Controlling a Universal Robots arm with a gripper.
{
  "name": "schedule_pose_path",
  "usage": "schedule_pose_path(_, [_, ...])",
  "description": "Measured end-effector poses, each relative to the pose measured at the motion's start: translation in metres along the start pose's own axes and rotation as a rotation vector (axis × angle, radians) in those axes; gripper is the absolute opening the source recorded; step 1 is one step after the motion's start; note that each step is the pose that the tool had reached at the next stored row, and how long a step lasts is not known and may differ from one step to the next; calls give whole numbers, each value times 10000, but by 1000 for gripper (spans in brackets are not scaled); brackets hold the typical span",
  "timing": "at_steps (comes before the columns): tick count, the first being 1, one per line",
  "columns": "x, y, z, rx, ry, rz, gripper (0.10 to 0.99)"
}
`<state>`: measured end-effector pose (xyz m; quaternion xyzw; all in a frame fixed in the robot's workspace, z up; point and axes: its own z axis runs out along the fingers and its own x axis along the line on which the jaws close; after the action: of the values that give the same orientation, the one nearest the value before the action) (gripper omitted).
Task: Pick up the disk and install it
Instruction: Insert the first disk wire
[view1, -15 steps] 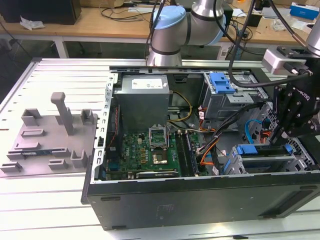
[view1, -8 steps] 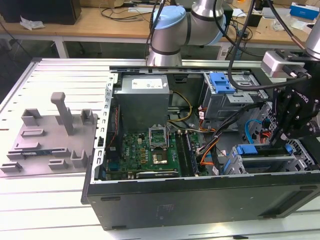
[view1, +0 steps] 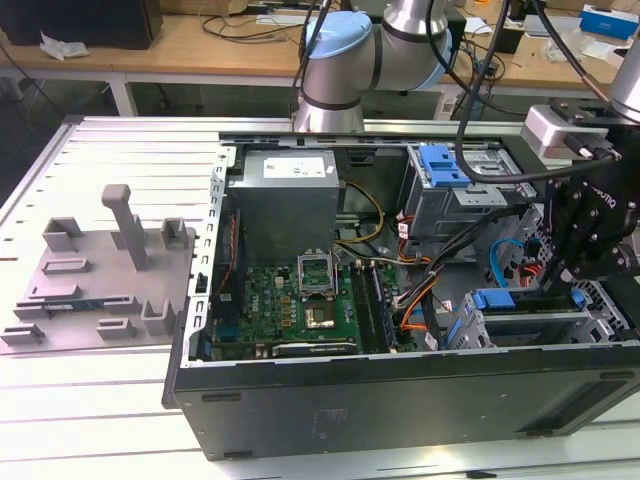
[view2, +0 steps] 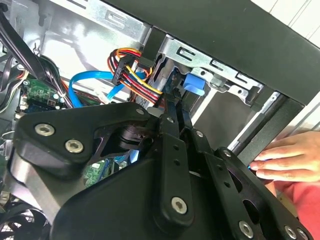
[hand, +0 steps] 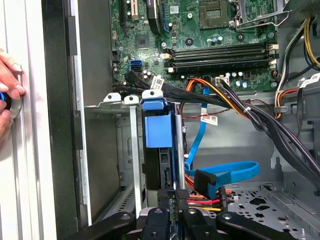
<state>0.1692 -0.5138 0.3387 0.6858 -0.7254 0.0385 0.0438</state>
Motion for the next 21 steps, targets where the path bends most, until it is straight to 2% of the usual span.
schedule_pose_path(3, [2, 1, 8, -1, -3, 0, 165])
schedule_pose_path(6, [2, 1, 5, 0, 0, 0, 361])
schedule_pose_path(8, [5, 1, -29, 6, -1, 1, 361])
schedule_pose_path(9, [11, 2, -100, 39, -3, 5, 361])
schedule_pose_path(12, [23, 2, -234, 86, -5, 10, 361])
schedule_pose_path(14, [25, 3, -284, 89, 9, 10, 361])
schedule_pose_path(21, [25, 3, -285, 90, 30, 11, 361])
